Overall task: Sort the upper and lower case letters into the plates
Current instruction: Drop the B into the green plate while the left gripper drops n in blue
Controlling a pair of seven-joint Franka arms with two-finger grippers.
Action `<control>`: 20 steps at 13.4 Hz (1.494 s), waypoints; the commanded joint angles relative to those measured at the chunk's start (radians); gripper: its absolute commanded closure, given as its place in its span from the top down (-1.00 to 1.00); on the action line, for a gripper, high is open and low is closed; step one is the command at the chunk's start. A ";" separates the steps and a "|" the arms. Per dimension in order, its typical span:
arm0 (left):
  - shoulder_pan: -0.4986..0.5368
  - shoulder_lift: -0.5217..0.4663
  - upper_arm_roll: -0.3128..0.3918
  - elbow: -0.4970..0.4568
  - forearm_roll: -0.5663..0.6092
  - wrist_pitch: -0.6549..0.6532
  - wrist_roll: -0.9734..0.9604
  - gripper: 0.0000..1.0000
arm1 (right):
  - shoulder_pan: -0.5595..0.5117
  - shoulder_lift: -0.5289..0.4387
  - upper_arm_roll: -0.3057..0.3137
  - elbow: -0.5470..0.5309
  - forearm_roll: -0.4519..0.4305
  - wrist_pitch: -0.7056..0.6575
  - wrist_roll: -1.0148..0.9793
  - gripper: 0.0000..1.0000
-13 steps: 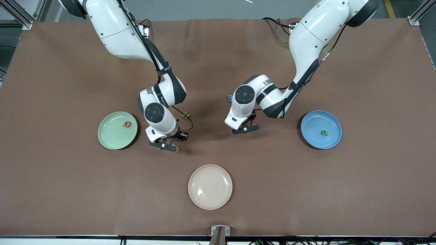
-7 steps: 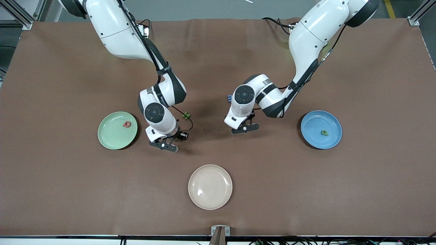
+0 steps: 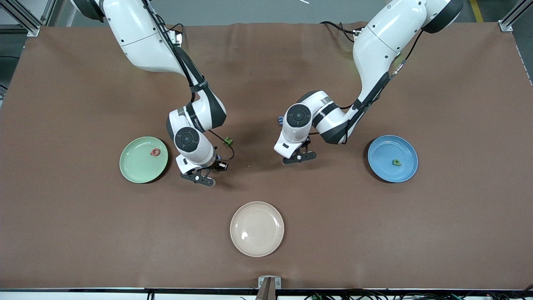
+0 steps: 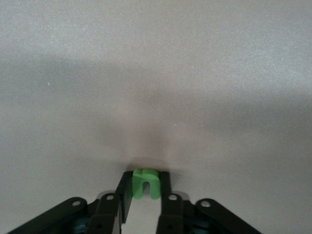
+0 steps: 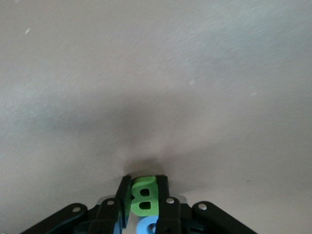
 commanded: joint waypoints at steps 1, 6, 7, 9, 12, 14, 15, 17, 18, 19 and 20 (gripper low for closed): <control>-0.001 -0.012 0.005 -0.002 0.002 -0.019 0.000 -0.58 | -0.085 -0.111 0.009 -0.013 0.000 -0.142 -0.082 -1.00; 0.083 -0.190 -0.003 0.001 -0.004 -0.275 0.129 -0.70 | -0.288 -0.246 0.006 -0.036 0.002 -0.324 -0.448 -1.00; 0.119 -0.231 -0.005 0.002 -0.013 -0.341 0.196 -0.70 | -0.337 -0.267 0.004 -0.070 0.002 -0.324 -0.540 -1.00; 0.200 -0.308 -0.006 -0.002 -0.016 -0.427 0.333 -0.70 | -0.420 -0.292 0.004 -0.139 0.002 -0.309 -0.689 -0.99; 0.332 -0.379 -0.024 -0.044 -0.018 -0.441 0.477 -0.70 | -0.471 -0.327 0.003 -0.280 0.000 -0.183 -0.800 -1.00; 0.442 -0.402 -0.060 -0.061 -0.016 -0.439 0.564 -0.70 | -0.485 -0.329 0.003 -0.367 0.000 -0.077 -0.825 -0.99; 0.511 -0.406 -0.093 -0.076 -0.016 -0.433 0.607 -0.70 | -0.485 -0.330 0.003 -0.415 0.000 -0.015 -0.823 -0.99; 0.646 -0.413 -0.158 -0.111 -0.012 -0.403 0.690 -0.70 | -0.482 -0.326 0.003 -0.464 0.000 0.059 -0.823 -0.99; 0.709 -0.417 -0.181 -0.151 -0.010 -0.349 0.735 -0.70 | -0.482 -0.323 0.004 -0.470 0.000 0.061 -0.823 -0.98; 0.757 -0.425 -0.192 -0.192 -0.006 -0.293 0.776 -0.70 | -0.482 -0.321 0.003 -0.473 0.000 0.061 -0.823 -0.98; 0.788 -0.426 -0.192 -0.228 -0.004 -0.244 0.819 -0.70 | -0.484 -0.320 0.003 -0.482 0.000 0.064 -0.823 -0.98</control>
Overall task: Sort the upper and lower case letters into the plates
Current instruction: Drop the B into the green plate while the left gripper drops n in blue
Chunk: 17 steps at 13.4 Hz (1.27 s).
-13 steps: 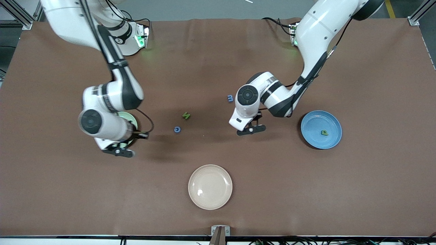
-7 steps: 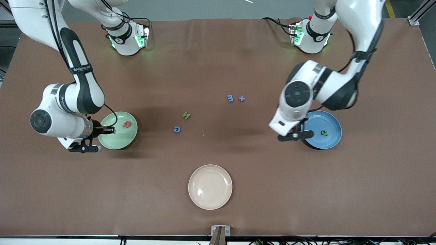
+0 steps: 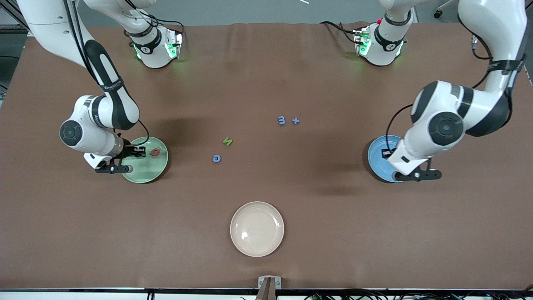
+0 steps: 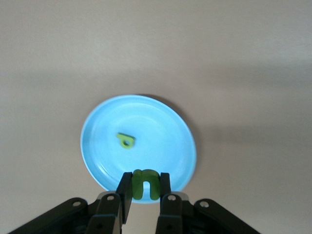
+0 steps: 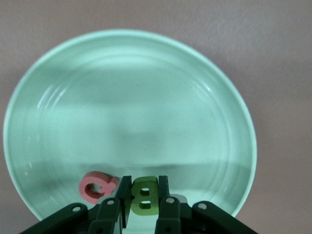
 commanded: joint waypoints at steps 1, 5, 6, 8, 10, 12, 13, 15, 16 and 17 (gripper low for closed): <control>0.102 -0.047 -0.024 -0.137 0.001 0.136 0.111 -0.70 | -0.013 -0.044 0.011 -0.054 0.001 0.011 -0.013 -0.97; 0.182 -0.039 -0.023 -0.269 0.034 0.308 0.227 -0.70 | -0.025 -0.042 0.011 -0.047 0.001 0.001 -0.010 1.00; 0.202 -0.033 -0.023 -0.292 0.068 0.328 0.237 -0.69 | -0.024 -0.042 0.011 -0.041 0.001 -0.002 -0.010 1.00; 0.206 -0.014 -0.021 -0.317 0.099 0.354 0.241 -0.69 | -0.013 -0.047 0.012 -0.029 0.001 -0.008 0.004 1.00; 0.223 0.016 -0.018 -0.340 0.149 0.403 0.239 -0.69 | 0.005 -0.061 0.018 0.046 0.002 -0.129 0.065 1.00; 0.242 0.058 -0.018 -0.338 0.180 0.429 0.239 -0.69 | 0.082 -0.059 0.018 0.123 0.004 -0.211 0.218 1.00; 0.242 0.074 -0.018 -0.334 0.183 0.434 0.238 -0.69 | 0.128 -0.055 0.018 0.143 0.004 -0.211 0.309 1.00; 0.245 0.096 -0.018 -0.328 0.215 0.441 0.233 -0.69 | 0.236 -0.042 0.018 0.189 0.005 -0.197 0.494 1.00; 0.246 0.110 -0.018 -0.328 0.218 0.452 0.230 -0.69 | 0.280 -0.027 0.018 0.212 0.005 -0.190 0.566 1.00; 0.249 0.124 -0.016 -0.326 0.219 0.455 0.230 -0.69 | 0.324 -0.007 0.018 0.229 0.007 -0.171 0.628 1.00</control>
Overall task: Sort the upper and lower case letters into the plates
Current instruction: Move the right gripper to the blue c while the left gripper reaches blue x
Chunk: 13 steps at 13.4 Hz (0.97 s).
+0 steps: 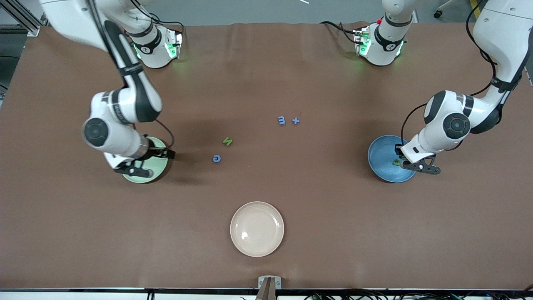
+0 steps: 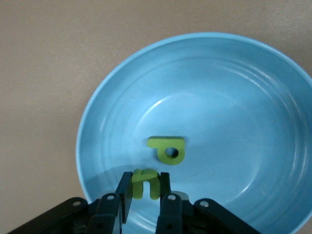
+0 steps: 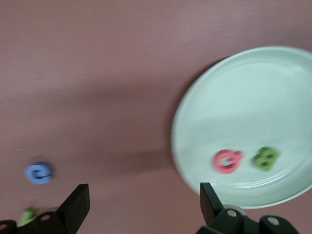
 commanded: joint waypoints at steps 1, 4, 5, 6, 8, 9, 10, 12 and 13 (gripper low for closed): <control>0.016 0.032 -0.009 0.008 0.035 0.018 -0.003 -0.69 | 0.097 0.060 -0.008 0.049 0.004 0.056 0.163 1.00; 0.024 0.032 -0.009 0.008 0.050 0.018 -0.005 -0.66 | 0.169 0.138 -0.008 0.052 0.050 0.204 0.220 1.00; 0.024 0.029 -0.009 0.008 0.050 0.016 -0.002 -0.52 | 0.195 0.163 -0.010 0.055 0.059 0.247 0.244 1.00; 0.024 0.023 -0.009 0.009 0.052 0.015 0.005 0.05 | 0.213 0.187 -0.010 0.068 0.061 0.268 0.280 0.99; 0.024 -0.004 -0.012 0.020 0.054 0.004 0.006 1.00 | 0.237 0.226 -0.010 0.102 0.061 0.271 0.314 0.96; 0.022 -0.020 -0.020 0.025 0.052 -0.003 -0.003 1.00 | 0.244 0.237 -0.011 0.105 0.059 0.275 0.320 0.94; 0.021 -0.035 -0.046 0.038 0.043 -0.020 -0.009 1.00 | 0.249 0.247 -0.011 0.110 0.059 0.291 0.320 0.94; 0.022 -0.069 -0.120 0.075 -0.003 -0.123 -0.035 1.00 | 0.255 0.266 -0.011 0.105 0.058 0.315 0.318 0.90; 0.022 -0.074 -0.178 0.101 -0.047 -0.176 -0.087 1.00 | 0.255 0.269 -0.013 0.102 0.055 0.318 0.318 0.89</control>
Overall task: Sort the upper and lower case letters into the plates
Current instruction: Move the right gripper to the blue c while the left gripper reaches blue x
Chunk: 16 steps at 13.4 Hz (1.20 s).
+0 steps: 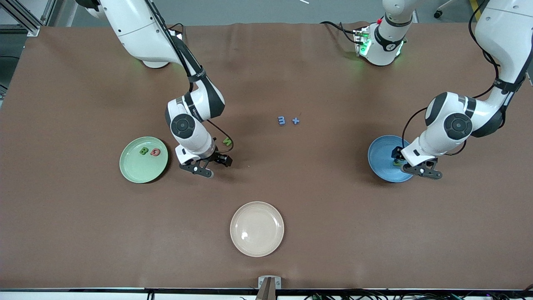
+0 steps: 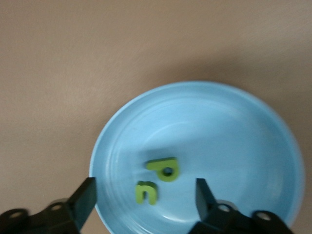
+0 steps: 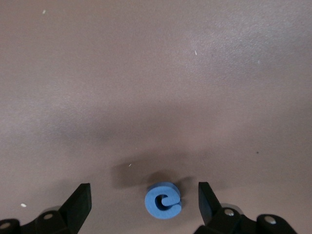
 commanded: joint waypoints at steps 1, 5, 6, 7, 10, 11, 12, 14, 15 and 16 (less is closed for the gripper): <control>0.002 -0.049 -0.124 0.042 -0.074 -0.118 -0.110 1.00 | 0.015 0.017 -0.013 0.002 0.012 0.013 0.009 0.87; -0.100 -0.006 -0.223 0.073 -0.083 -0.123 -0.385 1.00 | 0.018 0.019 -0.013 -0.013 0.008 0.016 0.009 0.80; -0.154 0.000 -0.223 0.073 -0.083 -0.121 -0.458 1.00 | 0.020 0.019 -0.013 -0.018 0.008 0.028 0.009 0.77; -0.204 0.017 -0.223 0.077 -0.077 -0.120 -0.529 1.00 | 0.024 0.019 -0.013 -0.028 0.008 0.041 0.009 0.75; -0.342 0.078 -0.215 0.093 -0.062 -0.109 -0.690 1.00 | 0.036 0.017 -0.013 -0.041 0.008 0.042 0.009 0.70; -0.385 0.090 -0.214 0.094 -0.042 -0.102 -0.759 1.00 | 0.039 0.017 -0.013 -0.044 0.008 0.041 0.011 0.70; -0.427 0.110 -0.213 0.100 -0.027 -0.085 -0.855 1.00 | 0.040 0.017 -0.013 -0.048 0.008 0.039 0.009 0.70; -0.476 0.133 -0.213 0.099 -0.016 -0.062 -1.024 1.00 | 0.040 0.016 -0.013 -0.055 0.008 0.035 0.009 0.66; -0.491 0.140 -0.212 0.094 -0.016 -0.062 -1.089 1.00 | 0.040 0.013 -0.013 -0.058 0.008 0.030 0.009 0.66; -0.511 0.149 -0.203 0.088 -0.016 -0.062 -1.155 1.00 | 0.043 0.009 -0.015 -0.059 0.008 0.027 0.009 0.66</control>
